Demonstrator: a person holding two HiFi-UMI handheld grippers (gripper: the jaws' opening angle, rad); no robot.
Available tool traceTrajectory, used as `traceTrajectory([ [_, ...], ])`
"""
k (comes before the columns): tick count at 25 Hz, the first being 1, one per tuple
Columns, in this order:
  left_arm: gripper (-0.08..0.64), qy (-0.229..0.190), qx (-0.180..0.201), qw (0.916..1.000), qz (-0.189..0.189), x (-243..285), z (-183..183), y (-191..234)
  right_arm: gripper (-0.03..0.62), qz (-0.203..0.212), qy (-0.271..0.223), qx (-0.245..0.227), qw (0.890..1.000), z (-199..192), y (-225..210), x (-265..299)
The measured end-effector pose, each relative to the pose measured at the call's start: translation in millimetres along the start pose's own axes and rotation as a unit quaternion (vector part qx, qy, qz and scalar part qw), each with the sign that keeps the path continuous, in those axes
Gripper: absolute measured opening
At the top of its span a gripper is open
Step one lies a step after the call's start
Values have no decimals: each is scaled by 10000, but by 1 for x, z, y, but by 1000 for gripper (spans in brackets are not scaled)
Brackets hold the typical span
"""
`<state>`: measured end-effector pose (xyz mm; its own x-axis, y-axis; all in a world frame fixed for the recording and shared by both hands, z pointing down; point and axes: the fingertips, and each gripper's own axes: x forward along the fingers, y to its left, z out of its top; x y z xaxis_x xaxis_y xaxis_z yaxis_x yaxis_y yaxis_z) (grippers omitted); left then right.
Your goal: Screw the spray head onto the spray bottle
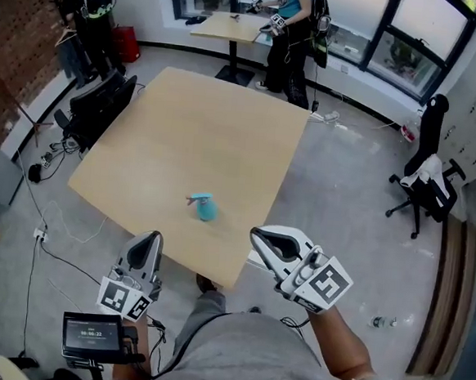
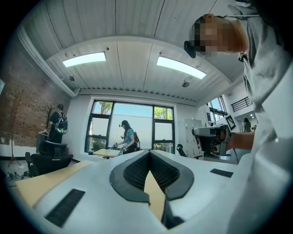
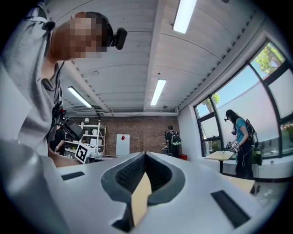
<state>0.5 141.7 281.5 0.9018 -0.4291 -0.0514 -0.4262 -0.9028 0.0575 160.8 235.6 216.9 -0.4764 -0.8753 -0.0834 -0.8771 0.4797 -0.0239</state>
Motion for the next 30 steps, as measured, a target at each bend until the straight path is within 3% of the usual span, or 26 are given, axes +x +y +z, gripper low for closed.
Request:
traceTrajectory([
  [5, 3, -16, 64, 9998, 207, -31, -3, -49, 5, -61, 32, -1, 10000, -11, 21, -52],
  [13, 3, 9, 189, 9978, 629, -108, 25, -79, 5, -26, 149, -67, 9999, 0, 54, -71],
  [17, 3, -38, 172, 9984, 546, -137, 26, -89, 5, -104, 139, -166, 9997, 3, 81, -76],
  [23, 3, -97, 335, 9993, 95, -178, 41, -92, 5, -464, 189, -110, 9987, 3, 131, -79],
  [30, 3, -67, 286, 9996, 7, -218, 48, -76, 5, -629, 213, -59, 9978, 4, 172, -72],
])
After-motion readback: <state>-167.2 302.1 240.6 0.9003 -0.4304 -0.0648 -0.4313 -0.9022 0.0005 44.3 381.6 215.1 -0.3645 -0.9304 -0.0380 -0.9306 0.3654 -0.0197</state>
